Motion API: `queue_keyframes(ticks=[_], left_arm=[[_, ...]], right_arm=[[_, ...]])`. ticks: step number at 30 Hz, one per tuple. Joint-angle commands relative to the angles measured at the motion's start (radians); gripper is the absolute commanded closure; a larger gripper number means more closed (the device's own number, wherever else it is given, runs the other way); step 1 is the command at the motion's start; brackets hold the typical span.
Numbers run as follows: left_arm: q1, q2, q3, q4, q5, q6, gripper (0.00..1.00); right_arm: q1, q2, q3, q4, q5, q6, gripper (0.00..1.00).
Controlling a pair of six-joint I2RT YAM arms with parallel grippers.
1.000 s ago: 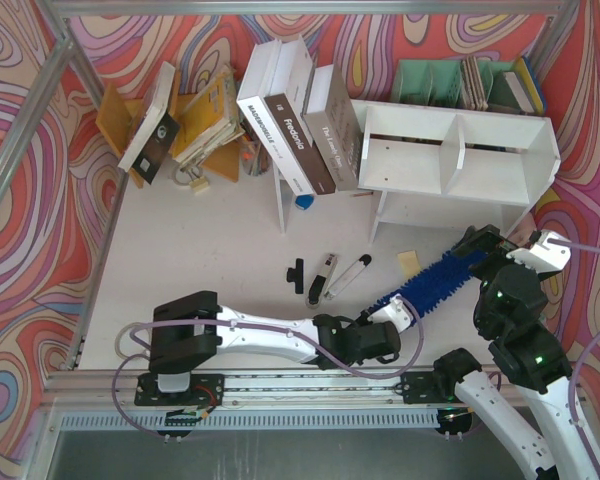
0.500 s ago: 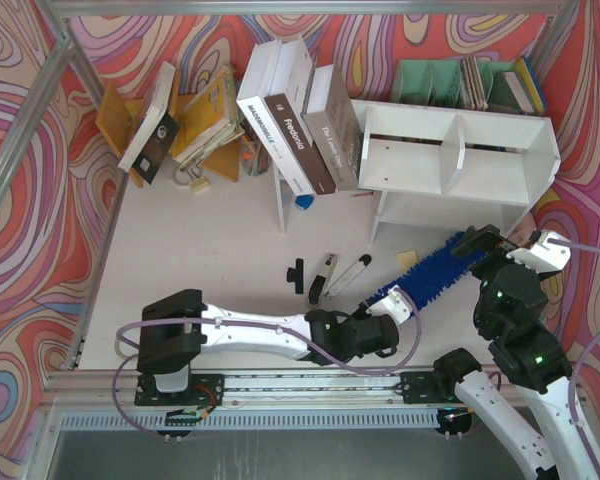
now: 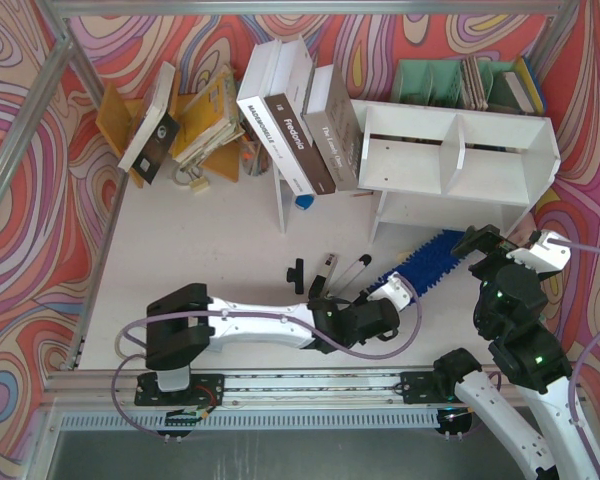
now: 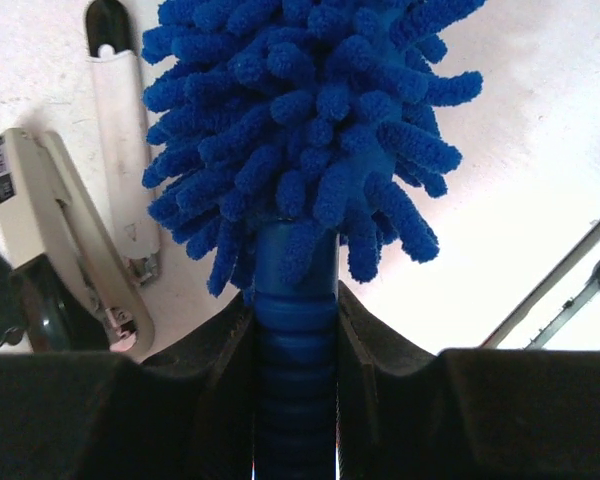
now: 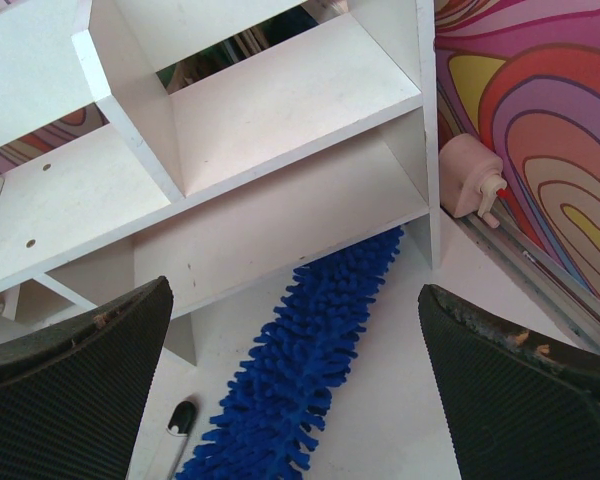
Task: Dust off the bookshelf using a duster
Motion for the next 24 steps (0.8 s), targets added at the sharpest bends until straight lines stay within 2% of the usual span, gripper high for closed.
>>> queue_keyframes(ticks=[1,7,19,24], left_arm=[[0.013,0.077,0.045,0.019,0.044,-0.008,1.0],[0.016,0.118,0.09,-0.004,0.045,0.013,1.0],[0.038,0.05,0.119,0.071,-0.046,0.067,1.0],[0.052,0.062,0.127,0.074,-0.026,0.063,1.0]], right_arm=[[-0.001,-0.003,-0.009,0.029,0.011,-0.008,0.01],[0.0,-0.004,-0.007,0.03,0.01,-0.008,0.01],[0.0,-0.005,-0.009,0.027,0.008,-0.008,0.01],[-0.001,-0.006,-0.008,0.029,0.008,-0.009,0.01]])
